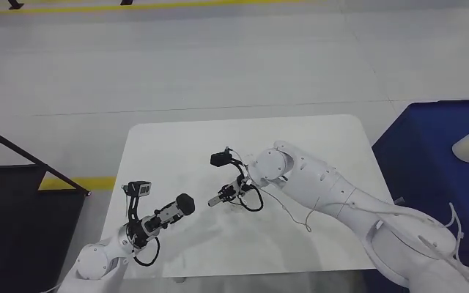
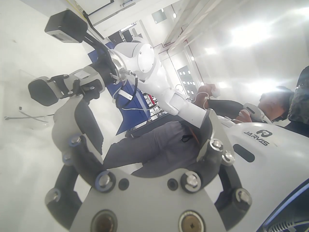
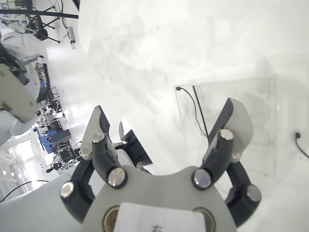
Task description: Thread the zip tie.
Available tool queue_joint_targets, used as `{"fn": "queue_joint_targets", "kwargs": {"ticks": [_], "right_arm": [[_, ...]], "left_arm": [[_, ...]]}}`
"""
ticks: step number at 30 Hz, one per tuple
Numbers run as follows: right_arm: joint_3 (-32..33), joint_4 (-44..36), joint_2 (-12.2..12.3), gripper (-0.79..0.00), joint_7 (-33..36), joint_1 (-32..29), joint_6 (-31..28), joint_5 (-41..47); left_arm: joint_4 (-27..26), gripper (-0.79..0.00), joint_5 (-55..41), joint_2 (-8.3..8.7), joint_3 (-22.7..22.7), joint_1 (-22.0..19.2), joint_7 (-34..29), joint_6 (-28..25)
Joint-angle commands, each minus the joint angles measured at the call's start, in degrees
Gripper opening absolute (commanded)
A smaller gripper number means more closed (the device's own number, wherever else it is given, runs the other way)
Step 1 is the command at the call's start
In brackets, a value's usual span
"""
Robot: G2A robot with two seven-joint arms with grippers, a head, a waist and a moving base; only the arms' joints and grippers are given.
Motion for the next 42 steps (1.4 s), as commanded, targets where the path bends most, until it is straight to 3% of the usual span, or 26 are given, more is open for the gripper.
{"fn": "queue_joint_targets", "kwargs": {"ticks": [1, 7, 9, 11, 14, 26, 31, 36, 42], "right_arm": [[-0.70, 1.57, -1.22, 0.000, 0.33, -0.17, -0.73, -1.55], [-1.22, 4.57, -3.78, -0.062, 1.14, -0.42, -3.33, -3.54], [-0.96, 5.46, -4.43, -0.160, 1.27, -0.56, -4.25, -3.51], [-0.64, 6.53, -5.08, -0.329, 1.59, -0.56, -4.83, -3.68], [-0.26, 7.59, -5.82, -0.394, 1.76, -0.59, -5.27, -4.13], [1.34, 10.70, -8.13, -0.443, 2.91, -1.17, -6.82, -5.00], [2.46, 11.75, -8.74, -0.545, 3.74, -1.28, -7.78, -4.81], [3.17, 12.41, -9.20, -0.579, 4.27, -1.48, -7.82, -5.23], [4.27, 12.88, -9.58, -0.708, 5.02, -1.50, -7.63, -5.98]], "left_arm": [[0.00, 0.000, 0.00, 0.00, 0.00, 0.00, 0.00, 0.00], [0.00, 0.000, 0.00, 0.00, 0.00, 0.00, 0.00, 0.00], [0.00, 0.000, 0.00, 0.00, 0.00, 0.00, 0.00, 0.00], [0.00, 0.000, 0.00, 0.00, 0.00, 0.00, 0.00, 0.00], [0.00, 0.000, 0.00, 0.00, 0.00, 0.00, 0.00, 0.00], [0.00, 0.000, 0.00, 0.00, 0.00, 0.00, 0.00, 0.00], [0.00, 0.000, 0.00, 0.00, 0.00, 0.00, 0.00, 0.00], [0.00, 0.000, 0.00, 0.00, 0.00, 0.00, 0.00, 0.00], [0.00, 0.000, 0.00, 0.00, 0.00, 0.00, 0.00, 0.00]]}}
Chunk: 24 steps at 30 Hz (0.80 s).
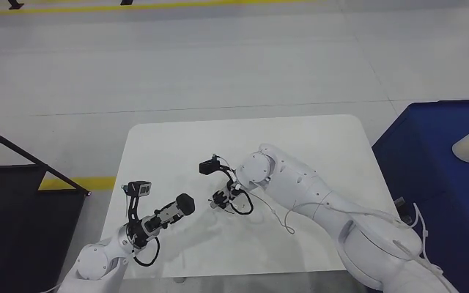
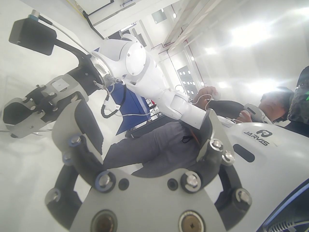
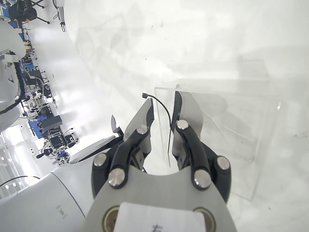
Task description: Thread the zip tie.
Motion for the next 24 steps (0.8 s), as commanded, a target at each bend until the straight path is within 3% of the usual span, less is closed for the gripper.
{"fn": "queue_joint_targets", "kwargs": {"ticks": [1, 3, 24], "right_arm": [[0.62, 0.18, 0.00, -0.757, 0.18, 0.06, -0.10, -0.03], [1.18, 0.31, 0.08, -0.785, 0.45, 0.07, -0.32, -0.06], [5.91, -1.76, 1.65, -0.785, 0.16, -1.67, -0.09, -4.07]], "left_arm": [[0.00, 0.000, 0.00, 0.00, 0.00, 0.00, 0.00, 0.00], [0.00, 0.000, 0.00, 0.00, 0.00, 0.00, 0.00, 0.00], [0.00, 0.000, 0.00, 0.00, 0.00, 0.00, 0.00, 0.00]]}}
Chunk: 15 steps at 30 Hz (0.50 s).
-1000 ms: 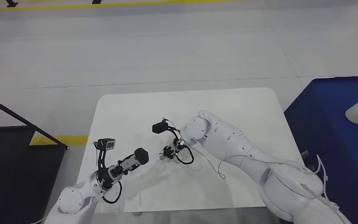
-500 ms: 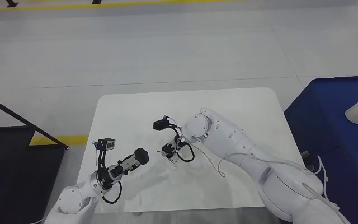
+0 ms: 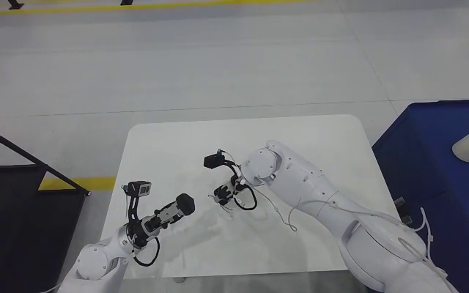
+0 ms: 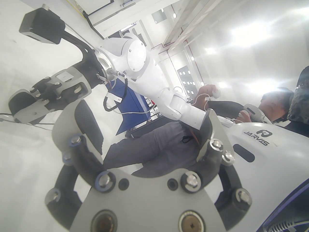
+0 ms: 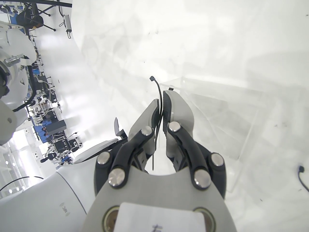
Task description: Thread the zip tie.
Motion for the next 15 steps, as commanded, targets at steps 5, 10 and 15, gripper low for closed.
{"fn": "queue_joint_targets", "kwargs": {"ticks": [5, 10, 15], "right_arm": [[1.50, -3.68, 1.42, -0.785, -1.47, -1.06, 1.61, -3.89], [4.04, -8.50, 3.70, -0.785, -0.79, -2.68, 3.57, -6.86], [8.13, -14.49, 6.63, -0.785, 0.32, -5.38, 5.49, -8.93]], "left_arm": [[0.00, 0.000, 0.00, 0.00, 0.00, 0.00, 0.00, 0.00], [0.00, 0.000, 0.00, 0.00, 0.00, 0.00, 0.00, 0.00], [0.00, 0.000, 0.00, 0.00, 0.00, 0.00, 0.00, 0.00]]}}
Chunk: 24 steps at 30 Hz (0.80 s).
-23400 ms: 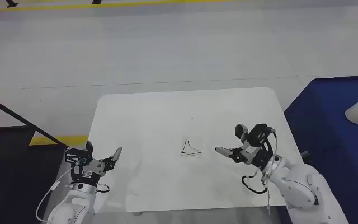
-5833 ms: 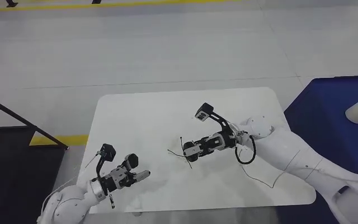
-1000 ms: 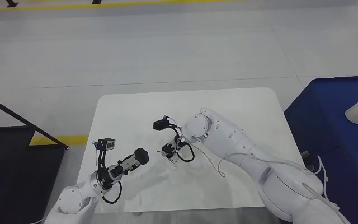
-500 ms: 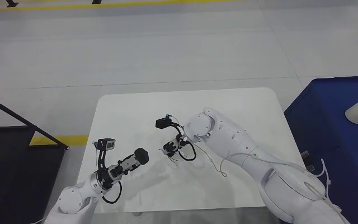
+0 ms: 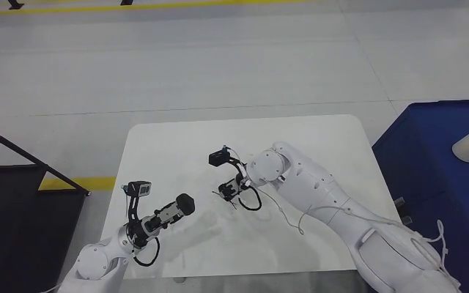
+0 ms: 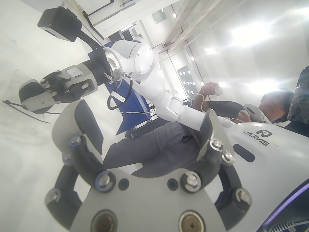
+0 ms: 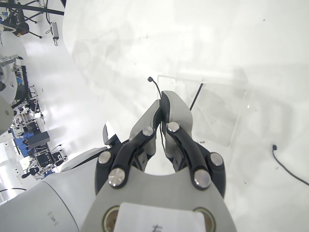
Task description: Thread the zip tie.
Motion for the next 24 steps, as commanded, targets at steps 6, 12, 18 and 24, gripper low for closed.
{"fn": "queue_joint_targets", "kwargs": {"ticks": [6, 12, 18, 24], "right_arm": [[7.49, -9.50, 4.09, -0.785, 3.45, -4.80, -0.17, 1.29], [18.35, -14.40, 7.78, -0.785, 14.86, -10.24, -5.01, 17.12], [27.12, -16.90, 10.97, -0.785, 24.64, -14.14, -2.80, 27.34], [26.07, -22.58, 14.69, -0.785, 24.64, -16.98, -1.63, 37.89]], "left_arm": [[0.00, 0.000, 0.00, 0.00, 0.00, 0.00, 0.00, 0.00], [0.00, 0.000, 0.00, 0.00, 0.00, 0.00, 0.00, 0.00], [0.00, 0.000, 0.00, 0.00, 0.00, 0.00, 0.00, 0.00], [0.00, 0.000, 0.00, 0.00, 0.00, 0.00, 0.00, 0.00]]}}
